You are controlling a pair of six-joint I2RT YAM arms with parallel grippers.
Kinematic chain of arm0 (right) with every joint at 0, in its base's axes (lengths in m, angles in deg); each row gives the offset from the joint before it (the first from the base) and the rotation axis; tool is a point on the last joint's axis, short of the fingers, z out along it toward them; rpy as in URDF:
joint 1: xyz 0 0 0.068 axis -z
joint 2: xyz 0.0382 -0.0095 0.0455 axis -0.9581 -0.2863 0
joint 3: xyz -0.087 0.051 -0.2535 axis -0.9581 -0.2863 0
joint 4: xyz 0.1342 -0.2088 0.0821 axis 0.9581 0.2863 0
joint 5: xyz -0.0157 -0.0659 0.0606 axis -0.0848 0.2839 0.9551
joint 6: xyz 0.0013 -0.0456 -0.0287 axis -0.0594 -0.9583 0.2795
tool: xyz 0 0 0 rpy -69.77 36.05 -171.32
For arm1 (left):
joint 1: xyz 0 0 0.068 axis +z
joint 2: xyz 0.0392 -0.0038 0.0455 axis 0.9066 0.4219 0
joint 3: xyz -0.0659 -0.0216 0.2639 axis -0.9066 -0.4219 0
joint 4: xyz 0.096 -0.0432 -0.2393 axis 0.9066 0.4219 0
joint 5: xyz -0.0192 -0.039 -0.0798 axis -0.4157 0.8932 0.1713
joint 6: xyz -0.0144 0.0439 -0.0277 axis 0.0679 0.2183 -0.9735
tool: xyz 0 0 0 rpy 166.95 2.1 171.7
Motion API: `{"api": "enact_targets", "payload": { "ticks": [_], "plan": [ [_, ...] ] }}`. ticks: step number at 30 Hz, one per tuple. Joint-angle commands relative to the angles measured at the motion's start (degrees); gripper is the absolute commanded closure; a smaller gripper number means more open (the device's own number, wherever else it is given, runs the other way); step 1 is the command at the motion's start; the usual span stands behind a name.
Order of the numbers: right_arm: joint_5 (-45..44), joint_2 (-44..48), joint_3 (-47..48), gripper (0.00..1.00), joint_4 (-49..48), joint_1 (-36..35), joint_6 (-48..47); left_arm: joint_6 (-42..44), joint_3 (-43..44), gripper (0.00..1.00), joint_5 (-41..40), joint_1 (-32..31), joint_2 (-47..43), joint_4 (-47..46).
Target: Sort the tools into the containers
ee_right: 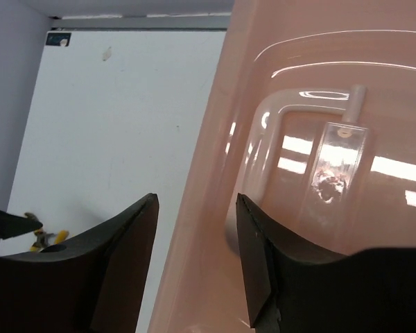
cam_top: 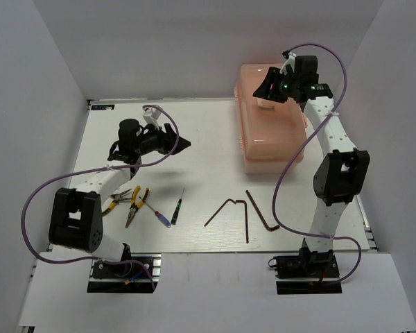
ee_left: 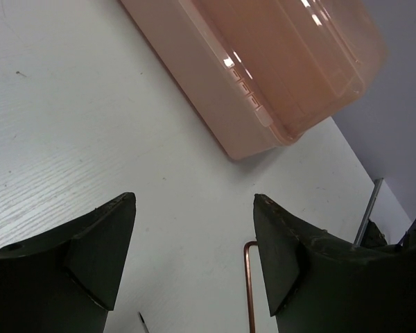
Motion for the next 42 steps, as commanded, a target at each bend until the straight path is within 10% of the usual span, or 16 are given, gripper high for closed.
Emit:
{"api": "enact_targets", "payload": {
  "ticks": [1,13,26,42],
  "plan": [
    [-7.7,-1.2,3.5,0.45,-0.2,-0.6,2.1,1.0,3.7,0.21,0.8,-1.4,1.7,0.6],
    [-12.5,-4.4,3.5,0.46,4.3,-2.1,-0.4,0.4,14.5,0.21,-1.7,-6.7,12.8,-1.0],
    [-1.7,-5.3,1.8,0.7,5.7,-1.5,6.1,-3.4,39.0,0.3,-2.8,-12.7,28.3,-1.4],
    [6.6,-2.4,1.7,0.73,1.8,0.0,12.3,-1.3,59.4,0.24,-0.6,-18.6,38.5,6.4]
  ]
}}
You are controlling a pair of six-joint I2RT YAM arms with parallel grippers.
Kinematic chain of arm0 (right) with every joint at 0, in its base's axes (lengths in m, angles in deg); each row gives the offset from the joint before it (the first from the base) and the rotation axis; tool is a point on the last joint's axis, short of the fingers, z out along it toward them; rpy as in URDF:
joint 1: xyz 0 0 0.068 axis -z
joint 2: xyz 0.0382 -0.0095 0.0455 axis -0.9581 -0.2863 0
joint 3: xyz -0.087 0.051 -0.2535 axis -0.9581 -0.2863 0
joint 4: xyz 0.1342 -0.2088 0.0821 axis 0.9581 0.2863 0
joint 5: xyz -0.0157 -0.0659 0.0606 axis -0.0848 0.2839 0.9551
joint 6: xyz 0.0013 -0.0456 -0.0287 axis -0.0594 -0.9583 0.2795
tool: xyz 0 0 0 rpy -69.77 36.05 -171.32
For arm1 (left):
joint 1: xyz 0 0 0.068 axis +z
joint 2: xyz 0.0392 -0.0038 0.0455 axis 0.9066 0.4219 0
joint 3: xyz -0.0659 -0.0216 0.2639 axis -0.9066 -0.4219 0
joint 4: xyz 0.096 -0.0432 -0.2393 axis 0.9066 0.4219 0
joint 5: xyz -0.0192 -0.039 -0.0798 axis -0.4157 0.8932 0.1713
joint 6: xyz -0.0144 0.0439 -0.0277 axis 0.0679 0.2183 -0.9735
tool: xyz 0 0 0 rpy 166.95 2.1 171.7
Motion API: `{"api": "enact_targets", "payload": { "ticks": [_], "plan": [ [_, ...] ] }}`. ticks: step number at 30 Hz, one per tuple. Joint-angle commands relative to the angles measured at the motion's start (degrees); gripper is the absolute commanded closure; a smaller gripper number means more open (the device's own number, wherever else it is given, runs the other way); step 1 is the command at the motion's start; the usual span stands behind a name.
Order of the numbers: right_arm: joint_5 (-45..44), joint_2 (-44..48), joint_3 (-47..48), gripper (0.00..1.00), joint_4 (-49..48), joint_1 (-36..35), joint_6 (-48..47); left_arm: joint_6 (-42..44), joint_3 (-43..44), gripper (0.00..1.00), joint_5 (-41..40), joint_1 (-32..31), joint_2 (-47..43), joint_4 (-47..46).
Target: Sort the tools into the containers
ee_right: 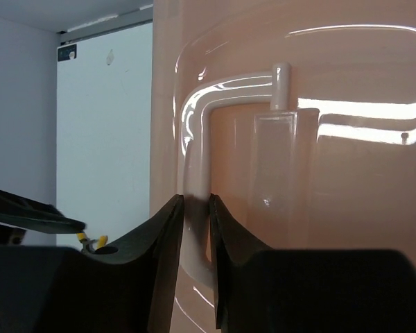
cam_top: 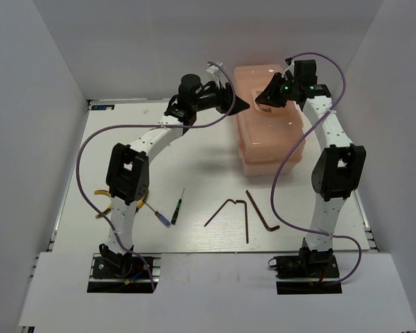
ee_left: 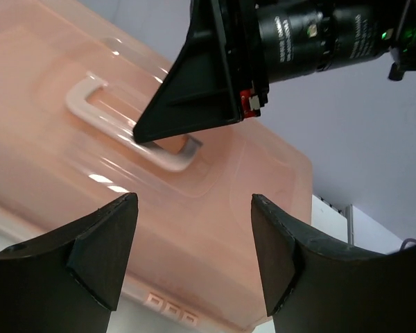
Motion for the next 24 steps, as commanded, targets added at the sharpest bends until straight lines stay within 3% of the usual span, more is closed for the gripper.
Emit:
{"api": "enact_targets", "payload": {
  "ticks": [1,17,24],
  "plan": [
    [6.5,1.9,-0.2,0.73,-1.3,-0.4,3.1,1.0,4.1,0.24,-0.8,-1.3,1.7,4.8],
    [11.5,2.6,-2.1,0.74,-4.6,0.4,6.7,0.2,20.3,0.24,-10.8,-4.7,11.3,18.2],
    [13.3,2.6,-2.3,0.74,-6.2,0.8,9.1,-2.6,21.5,0.25,-11.9,-5.2,12.7,20.1]
  ]
}}
